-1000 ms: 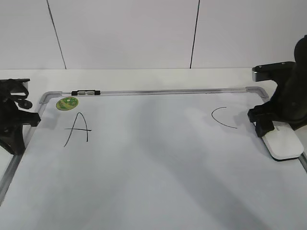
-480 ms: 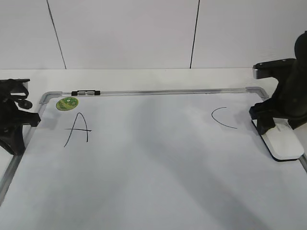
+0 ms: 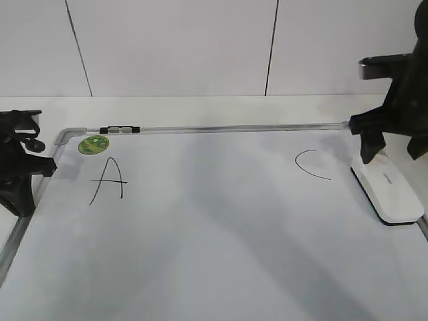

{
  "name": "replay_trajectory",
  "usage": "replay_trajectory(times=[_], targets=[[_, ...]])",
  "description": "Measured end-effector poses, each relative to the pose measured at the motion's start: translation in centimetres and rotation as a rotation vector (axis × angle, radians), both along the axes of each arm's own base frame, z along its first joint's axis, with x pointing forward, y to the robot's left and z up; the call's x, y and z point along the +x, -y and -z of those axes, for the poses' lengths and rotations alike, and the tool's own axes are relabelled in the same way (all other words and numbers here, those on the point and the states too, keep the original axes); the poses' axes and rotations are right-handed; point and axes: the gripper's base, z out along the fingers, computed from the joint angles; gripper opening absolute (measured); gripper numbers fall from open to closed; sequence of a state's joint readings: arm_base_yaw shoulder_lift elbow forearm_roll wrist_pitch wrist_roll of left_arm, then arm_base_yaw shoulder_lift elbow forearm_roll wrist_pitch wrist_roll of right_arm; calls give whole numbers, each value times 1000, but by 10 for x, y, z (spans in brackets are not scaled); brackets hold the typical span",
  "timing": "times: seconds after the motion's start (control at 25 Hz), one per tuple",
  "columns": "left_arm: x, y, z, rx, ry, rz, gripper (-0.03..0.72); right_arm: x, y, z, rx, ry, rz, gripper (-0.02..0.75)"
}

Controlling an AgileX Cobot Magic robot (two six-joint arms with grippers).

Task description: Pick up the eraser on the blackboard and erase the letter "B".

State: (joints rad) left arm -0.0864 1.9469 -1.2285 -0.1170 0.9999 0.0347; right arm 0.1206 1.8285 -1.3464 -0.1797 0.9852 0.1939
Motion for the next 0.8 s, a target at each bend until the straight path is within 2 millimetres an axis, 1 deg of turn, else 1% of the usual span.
replay_trajectory(times=[0.16,0.2,0.24,0.28,0.4,0.48,0.56,0.72,0.8], targets=[[0,0,0,0,0,0,21,4,-5,-26,60,-31,43,595],[0,0,0,0,0,0,22,4,-6,-30,67,-34,45,592],[0,0,0,0,0,0,22,6,-8,-40,87,-37,44,583],[0,0,0,0,0,0,22,7,-9,-45,94,-34,40,579],[0,0,0,0,-2,0,23,13,-13,-65,132,14,31,570],[0,0,0,0,-1,3,34,16,-13,-75,142,48,26,568],[0,0,0,-1,0,14,67,17,-15,-81,164,66,27,568],[0,0,-2,1,-17,37,191,13,-18,-88,199,75,8,558],[-1,0,-4,0,-47,42,237,8,-19,-97,210,95,-5,554]])
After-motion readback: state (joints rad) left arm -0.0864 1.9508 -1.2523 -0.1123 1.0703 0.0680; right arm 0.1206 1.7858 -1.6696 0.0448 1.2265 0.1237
